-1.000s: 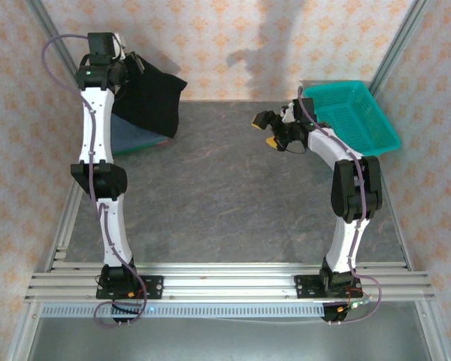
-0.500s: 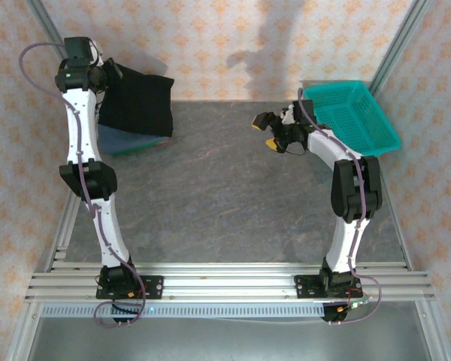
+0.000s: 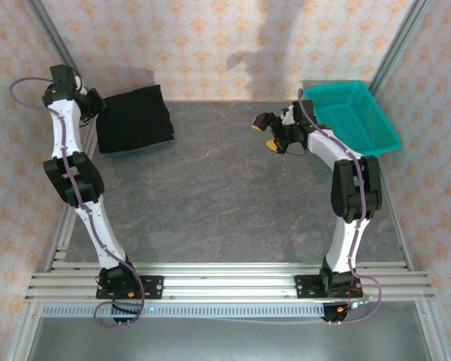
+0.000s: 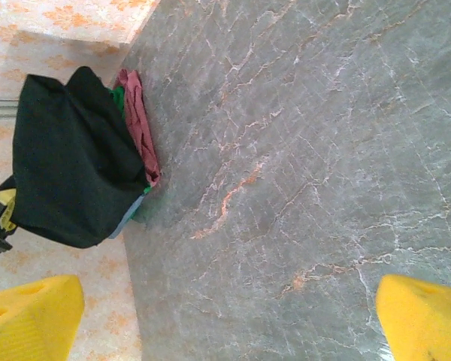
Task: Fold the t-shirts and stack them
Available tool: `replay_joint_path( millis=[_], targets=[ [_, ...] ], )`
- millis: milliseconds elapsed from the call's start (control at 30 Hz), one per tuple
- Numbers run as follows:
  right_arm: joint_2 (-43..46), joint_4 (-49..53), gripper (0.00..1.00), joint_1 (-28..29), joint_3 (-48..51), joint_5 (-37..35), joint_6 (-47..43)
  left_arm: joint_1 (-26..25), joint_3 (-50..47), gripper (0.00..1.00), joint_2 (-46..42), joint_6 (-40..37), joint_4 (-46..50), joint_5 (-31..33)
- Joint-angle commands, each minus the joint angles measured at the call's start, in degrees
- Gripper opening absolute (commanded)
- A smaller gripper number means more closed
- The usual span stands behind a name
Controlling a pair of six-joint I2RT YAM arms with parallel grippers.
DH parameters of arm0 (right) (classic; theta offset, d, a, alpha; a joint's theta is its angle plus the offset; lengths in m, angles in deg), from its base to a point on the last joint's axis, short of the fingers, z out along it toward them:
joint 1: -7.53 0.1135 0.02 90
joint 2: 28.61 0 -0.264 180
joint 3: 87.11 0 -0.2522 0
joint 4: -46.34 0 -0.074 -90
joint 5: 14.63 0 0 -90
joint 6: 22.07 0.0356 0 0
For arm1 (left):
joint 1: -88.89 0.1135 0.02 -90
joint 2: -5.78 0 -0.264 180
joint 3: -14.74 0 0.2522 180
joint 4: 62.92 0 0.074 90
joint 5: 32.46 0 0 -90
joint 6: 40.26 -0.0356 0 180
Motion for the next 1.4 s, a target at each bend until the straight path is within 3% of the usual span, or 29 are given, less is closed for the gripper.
replay_joint_path(
  millis=[0,100,200,233,467,667,833,933,1067,1133,1233,1367],
  targets=[
    [-0.2,2.4,0.99,0.2,0.3,-1.2,-0.7,1.4,2.2,0.01,3.1,-0.5,-2.3,-1.7],
    [-0.1,3.7,0.99,0.4,0.3,-0.9,-0.7,2.4,2.8,0.54,6.0,2.0,-3.8,-2.5],
    [0.5,5.7,0.99,0.8,-0.2,-0.4,-1.1,2.6,4.9,0.79,8.8,5.1,-6.1,-3.9],
    [0.7,6.8,0.99,0.8,-0.7,-0.4,-1.5,2.7,5.9,0.99,9.4,6.4,-6.7,-4.1],
    [3.7,13.2,0.99,0.9,-3.6,-0.9,-5.7,2.1,19.2,1.0,11.7,9.8,-2.7,-4.3],
    [8.1,18.6,0.99,0.1,-4.3,-3.2,-11.7,1.7,18.2,1.0,3.2,9.7,-3.1,-4.0],
    [15.4,20.1,0.99,-1.1,-1.9,-10.5,-16.9,-1.5,15.0,1.0,-5.4,4.8,0.7,-3.6],
    [19.8,20.2,0.99,-4.1,-0.3,-12.6,-19.0,-3.9,8.0,1.0,-12.7,0.7,1.4,2.7],
    [26.3,15.9,0.99,-11.1,4.4,-15.7,-17.6,-5.2,-9.2,1.0,-26.5,1.5,-5.8,5.6],
    [30.3,12.5,0.99,-13.9,8.4,-20.5,-17.7,-7.7,-19.9,1.0,-34.5,0.2,-11.5,7.4],
    [36.9,6.1,0.99,-15.8,16.4,-31.9,-19.2,-14.5,-39.5,1.0,-48.0,-2.8,-21.3,15.1],
    [41.8,-6.1,0.99,-16.2,30.2,-45.1,-20.9,-20.3,-67.0,1.0,-61.8,1.1,-33.9,23.3]
  ],
)
